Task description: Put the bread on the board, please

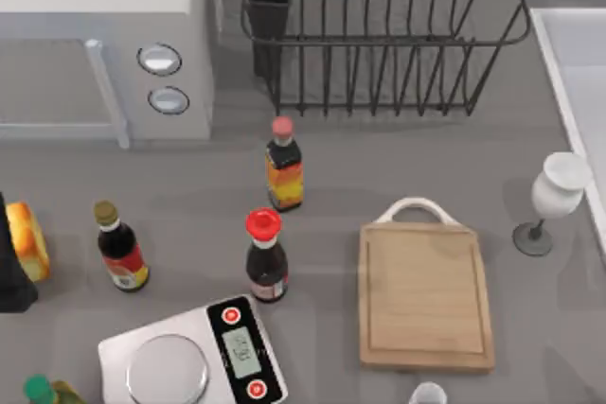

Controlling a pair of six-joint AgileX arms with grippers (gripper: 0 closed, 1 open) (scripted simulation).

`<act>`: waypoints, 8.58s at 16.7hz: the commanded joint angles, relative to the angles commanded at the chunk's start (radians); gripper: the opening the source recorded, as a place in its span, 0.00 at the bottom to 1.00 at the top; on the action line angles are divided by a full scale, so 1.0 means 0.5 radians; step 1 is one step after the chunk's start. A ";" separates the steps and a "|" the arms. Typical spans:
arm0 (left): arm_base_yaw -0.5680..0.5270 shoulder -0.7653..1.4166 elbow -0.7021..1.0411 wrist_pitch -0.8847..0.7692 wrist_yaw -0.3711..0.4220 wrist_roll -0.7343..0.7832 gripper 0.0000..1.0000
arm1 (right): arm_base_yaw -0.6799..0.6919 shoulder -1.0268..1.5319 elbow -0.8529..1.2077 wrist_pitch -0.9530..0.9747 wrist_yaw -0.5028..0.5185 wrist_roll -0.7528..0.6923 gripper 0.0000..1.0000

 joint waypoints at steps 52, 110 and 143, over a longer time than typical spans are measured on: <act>0.107 3.749 2.111 -1.504 0.000 2.511 0.62 | 0.000 0.000 0.000 0.000 0.000 0.000 1.00; -1.121 3.940 3.965 -2.610 -0.110 -1.974 0.00 | 0.000 0.000 0.000 0.000 0.000 0.000 1.00; -1.882 4.920 4.363 -2.580 0.021 -4.958 0.00 | 0.000 0.000 0.000 0.000 0.000 0.000 1.00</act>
